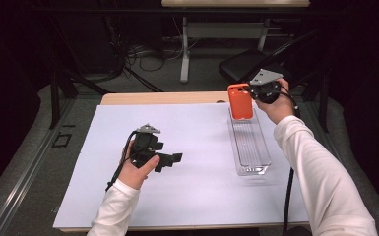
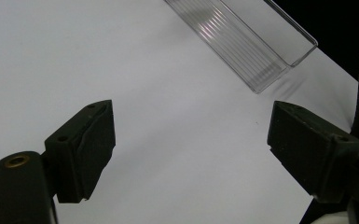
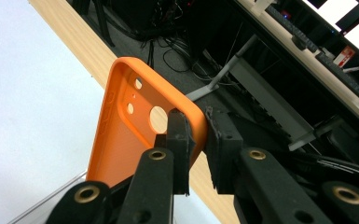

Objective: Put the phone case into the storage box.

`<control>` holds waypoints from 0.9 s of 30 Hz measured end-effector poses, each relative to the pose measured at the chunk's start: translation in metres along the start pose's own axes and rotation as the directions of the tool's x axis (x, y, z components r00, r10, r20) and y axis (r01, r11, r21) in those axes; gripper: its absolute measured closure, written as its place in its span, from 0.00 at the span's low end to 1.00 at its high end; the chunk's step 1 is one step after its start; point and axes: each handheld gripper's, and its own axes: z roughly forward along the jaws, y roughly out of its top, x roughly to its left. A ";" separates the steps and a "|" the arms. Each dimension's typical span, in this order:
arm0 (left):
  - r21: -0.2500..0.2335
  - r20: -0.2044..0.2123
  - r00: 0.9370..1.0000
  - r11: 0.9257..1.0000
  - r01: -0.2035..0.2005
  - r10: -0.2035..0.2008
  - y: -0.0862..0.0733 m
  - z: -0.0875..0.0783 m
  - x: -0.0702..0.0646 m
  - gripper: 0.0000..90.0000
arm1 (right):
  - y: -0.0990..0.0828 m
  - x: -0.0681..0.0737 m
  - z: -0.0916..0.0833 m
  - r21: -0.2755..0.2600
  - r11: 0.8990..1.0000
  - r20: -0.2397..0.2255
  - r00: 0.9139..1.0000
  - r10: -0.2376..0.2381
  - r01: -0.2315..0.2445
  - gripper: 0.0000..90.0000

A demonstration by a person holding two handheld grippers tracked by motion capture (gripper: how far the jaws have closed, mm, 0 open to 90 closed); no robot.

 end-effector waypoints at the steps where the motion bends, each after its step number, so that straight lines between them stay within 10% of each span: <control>1: 0.000 0.000 1.000 1.000 0.000 0.000 0.000 0.000 0.000 0.17 | -0.002 0.001 0.001 0.002 1.000 0.000 1.000 0.003 -0.003 0.90; 27: 0.013 -0.011 1.000 1.000 0.016 -0.015 -0.002 0.004 0.004 0.17 | -0.020 0.009 0.021 -0.014 1.000 0.044 0.999 -0.015 0.016 0.90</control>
